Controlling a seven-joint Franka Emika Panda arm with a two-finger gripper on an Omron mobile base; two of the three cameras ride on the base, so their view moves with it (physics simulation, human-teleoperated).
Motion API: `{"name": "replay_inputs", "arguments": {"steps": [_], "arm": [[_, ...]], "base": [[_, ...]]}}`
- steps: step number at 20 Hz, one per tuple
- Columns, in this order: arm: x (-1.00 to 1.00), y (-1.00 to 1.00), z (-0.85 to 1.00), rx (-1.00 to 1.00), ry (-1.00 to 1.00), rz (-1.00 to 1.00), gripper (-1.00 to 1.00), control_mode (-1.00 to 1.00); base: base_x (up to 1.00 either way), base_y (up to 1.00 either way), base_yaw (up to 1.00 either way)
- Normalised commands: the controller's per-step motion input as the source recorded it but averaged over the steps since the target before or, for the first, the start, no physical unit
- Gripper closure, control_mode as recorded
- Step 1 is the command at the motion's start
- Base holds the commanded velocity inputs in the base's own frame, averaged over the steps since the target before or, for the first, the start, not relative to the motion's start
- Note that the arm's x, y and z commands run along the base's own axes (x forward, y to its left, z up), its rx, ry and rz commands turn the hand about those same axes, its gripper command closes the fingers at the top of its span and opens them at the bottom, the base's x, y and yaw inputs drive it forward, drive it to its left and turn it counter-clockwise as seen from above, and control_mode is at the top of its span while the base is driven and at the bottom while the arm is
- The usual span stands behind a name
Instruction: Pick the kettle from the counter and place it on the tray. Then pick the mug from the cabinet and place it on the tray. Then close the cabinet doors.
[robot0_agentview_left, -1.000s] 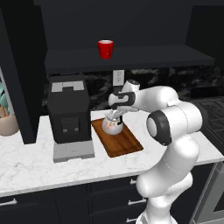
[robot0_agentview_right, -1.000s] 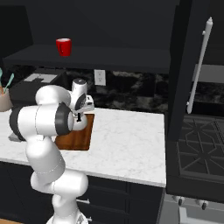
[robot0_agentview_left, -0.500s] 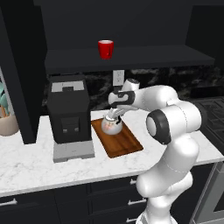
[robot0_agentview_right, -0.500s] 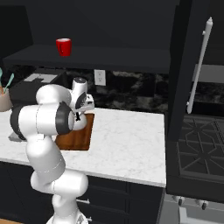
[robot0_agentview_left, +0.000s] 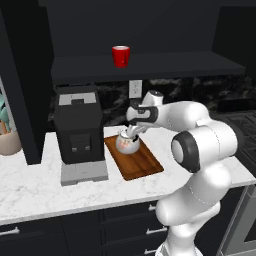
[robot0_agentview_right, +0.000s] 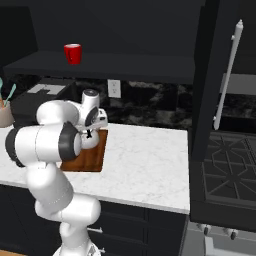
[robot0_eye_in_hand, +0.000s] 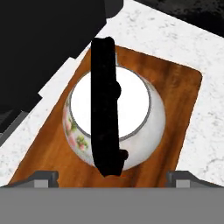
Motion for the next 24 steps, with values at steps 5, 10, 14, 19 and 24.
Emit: {"name": "replay_inputs", "arguments": {"steps": [5,10,14,19,24], "arm": [[-0.63,-0.04,0.0,0.0,0.0,-0.01,-1.0,-1.0],[-0.62,-0.02,0.2,0.0,-0.03,0.0,-1.0,-1.0],[-0.48,-0.01,0.61,0.0,-0.09,0.0,-1.0,-1.0],[-0.36,0.0,0.71,0.0,-0.09,0.0,-1.0,-1.0],[-0.17,0.0,0.74,0.0,-0.05,-0.01,-1.0,-1.0]], "base": [[0.0,0.0,0.0],[0.0,0.0,0.0],[0.0,0.0,0.0],[0.0,0.0,0.0],[0.0,0.0,0.0]]}}
